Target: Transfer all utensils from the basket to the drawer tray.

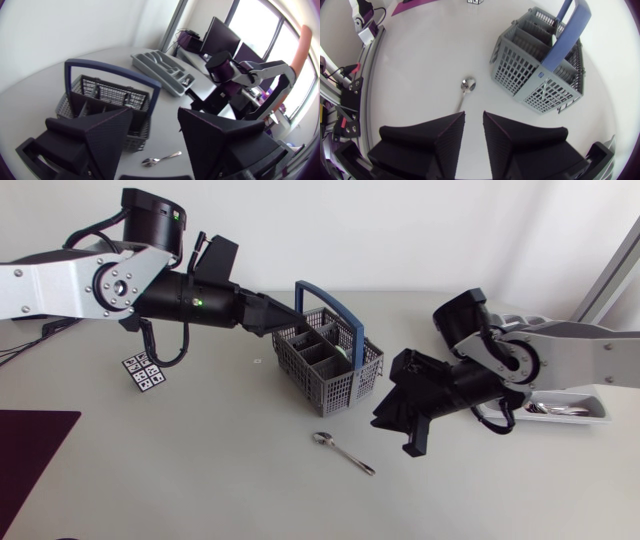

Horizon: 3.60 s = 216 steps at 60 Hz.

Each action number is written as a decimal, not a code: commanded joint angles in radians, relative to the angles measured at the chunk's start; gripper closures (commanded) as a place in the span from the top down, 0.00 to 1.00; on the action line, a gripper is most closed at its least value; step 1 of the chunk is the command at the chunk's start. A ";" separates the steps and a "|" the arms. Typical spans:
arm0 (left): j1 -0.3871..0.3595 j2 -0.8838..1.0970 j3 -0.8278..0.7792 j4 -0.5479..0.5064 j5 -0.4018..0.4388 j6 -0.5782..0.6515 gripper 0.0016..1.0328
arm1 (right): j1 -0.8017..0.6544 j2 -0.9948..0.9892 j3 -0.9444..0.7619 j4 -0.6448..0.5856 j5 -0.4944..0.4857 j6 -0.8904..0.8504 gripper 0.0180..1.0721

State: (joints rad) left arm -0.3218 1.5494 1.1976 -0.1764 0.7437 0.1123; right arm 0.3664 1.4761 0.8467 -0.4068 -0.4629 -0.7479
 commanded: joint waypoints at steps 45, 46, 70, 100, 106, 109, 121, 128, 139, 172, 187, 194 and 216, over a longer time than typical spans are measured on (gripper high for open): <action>0.110 0.060 -0.095 0.026 -0.145 0.214 0.67 | 0.316 0.397 0.212 0.002 0.391 0.338 0.54; 0.112 0.058 -0.095 0.026 -0.145 0.214 0.67 | 0.318 0.400 0.212 -0.001 0.391 0.340 0.54; 0.104 0.041 -0.101 0.026 -0.145 0.214 0.67 | 0.327 0.454 0.233 -0.046 0.395 0.337 0.16; 0.098 0.040 -0.099 0.022 -0.145 0.211 0.67 | 0.293 0.388 0.172 -0.090 0.329 0.265 0.11; 0.096 0.040 -0.099 0.020 -0.145 0.211 0.67 | 0.275 0.317 0.134 -0.122 0.313 0.219 0.11; 0.098 0.040 -0.099 0.020 -0.145 0.211 0.67 | 0.263 0.270 0.104 -0.133 0.303 0.190 0.11; 0.098 0.037 -0.101 0.018 -0.145 0.210 0.67 | 0.115 0.102 0.003 -0.222 0.277 0.028 0.11; 0.095 0.035 -0.101 0.018 -0.145 0.210 0.67 | -0.041 0.039 -0.028 -0.283 0.251 -0.103 0.11; 0.084 0.031 -0.098 0.017 -0.145 0.207 0.67 | -0.360 0.032 0.002 -0.320 0.248 -0.357 0.11; 0.036 0.029 -0.087 0.011 -0.198 0.199 0.67 | -0.880 0.299 0.315 -0.247 0.245 -0.785 0.11; 0.035 0.029 -0.079 0.011 -0.214 0.199 0.67 | -0.963 0.458 0.486 -0.240 0.237 -0.887 0.11; 0.030 0.034 -0.079 0.014 -0.228 0.202 0.67 | -0.971 0.510 0.488 -0.173 0.257 -0.921 0.11; 0.082 0.078 -0.027 0.020 -0.248 0.219 0.67 | -0.966 0.480 0.405 0.025 0.280 -0.869 0.72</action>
State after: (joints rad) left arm -0.2611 1.5997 1.1313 -0.1596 0.5007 0.3119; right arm -0.5987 1.9839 1.2728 -0.4141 -0.1787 -1.6402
